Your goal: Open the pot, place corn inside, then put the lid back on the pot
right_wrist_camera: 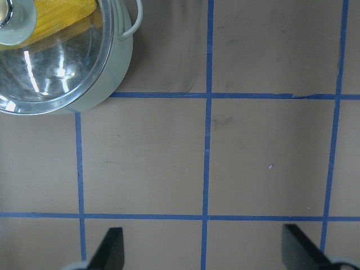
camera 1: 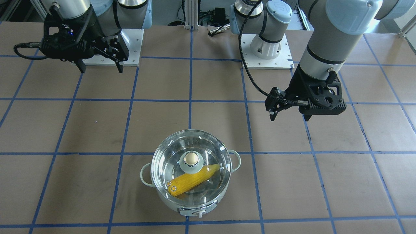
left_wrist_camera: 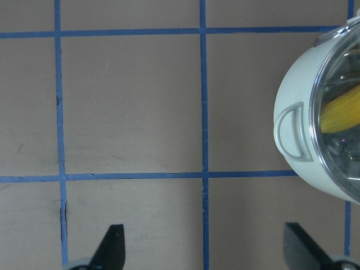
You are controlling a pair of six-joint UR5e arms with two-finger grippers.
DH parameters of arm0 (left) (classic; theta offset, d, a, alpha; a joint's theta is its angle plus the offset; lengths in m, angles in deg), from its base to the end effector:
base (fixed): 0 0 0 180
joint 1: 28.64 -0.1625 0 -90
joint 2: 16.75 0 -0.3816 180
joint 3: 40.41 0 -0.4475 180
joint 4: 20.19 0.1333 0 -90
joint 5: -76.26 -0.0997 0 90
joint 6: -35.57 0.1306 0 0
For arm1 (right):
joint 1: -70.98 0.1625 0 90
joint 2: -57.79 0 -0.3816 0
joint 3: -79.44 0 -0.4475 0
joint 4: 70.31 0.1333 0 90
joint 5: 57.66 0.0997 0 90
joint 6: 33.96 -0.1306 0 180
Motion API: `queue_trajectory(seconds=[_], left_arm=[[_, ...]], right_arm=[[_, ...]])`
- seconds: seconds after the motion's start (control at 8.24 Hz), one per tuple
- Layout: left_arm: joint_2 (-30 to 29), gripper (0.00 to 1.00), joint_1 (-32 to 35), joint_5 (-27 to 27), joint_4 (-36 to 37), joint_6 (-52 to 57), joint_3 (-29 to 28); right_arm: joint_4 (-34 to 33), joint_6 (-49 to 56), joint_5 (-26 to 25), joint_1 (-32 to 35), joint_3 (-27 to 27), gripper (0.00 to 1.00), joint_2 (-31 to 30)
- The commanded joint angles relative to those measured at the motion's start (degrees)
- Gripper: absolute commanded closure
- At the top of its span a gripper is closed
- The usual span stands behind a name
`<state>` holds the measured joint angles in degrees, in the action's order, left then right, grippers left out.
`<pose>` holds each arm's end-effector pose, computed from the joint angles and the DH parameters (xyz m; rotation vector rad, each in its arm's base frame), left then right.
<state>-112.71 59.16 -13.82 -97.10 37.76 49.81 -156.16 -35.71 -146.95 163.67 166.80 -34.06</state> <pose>-0.1100 -0.6039 0.3762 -0.0004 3.1299 -0.1887 0.1598 -0.5274 0.4489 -0.0257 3.1289 -0.0085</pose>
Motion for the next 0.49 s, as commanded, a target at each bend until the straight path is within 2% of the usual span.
queue_trajectory(seconds=[0.0,0.36], left_arm=[[-0.2,0.00,0.0,0.0,0.0,0.0,0.2],[-0.2,0.00,0.0,0.0,0.4,0.0,0.7]], right_arm=[[0.0,0.0,0.0,-0.1,0.0,0.00,0.0],[-0.1,-0.1,0.0,-0.1,0.0,0.00,0.0]])
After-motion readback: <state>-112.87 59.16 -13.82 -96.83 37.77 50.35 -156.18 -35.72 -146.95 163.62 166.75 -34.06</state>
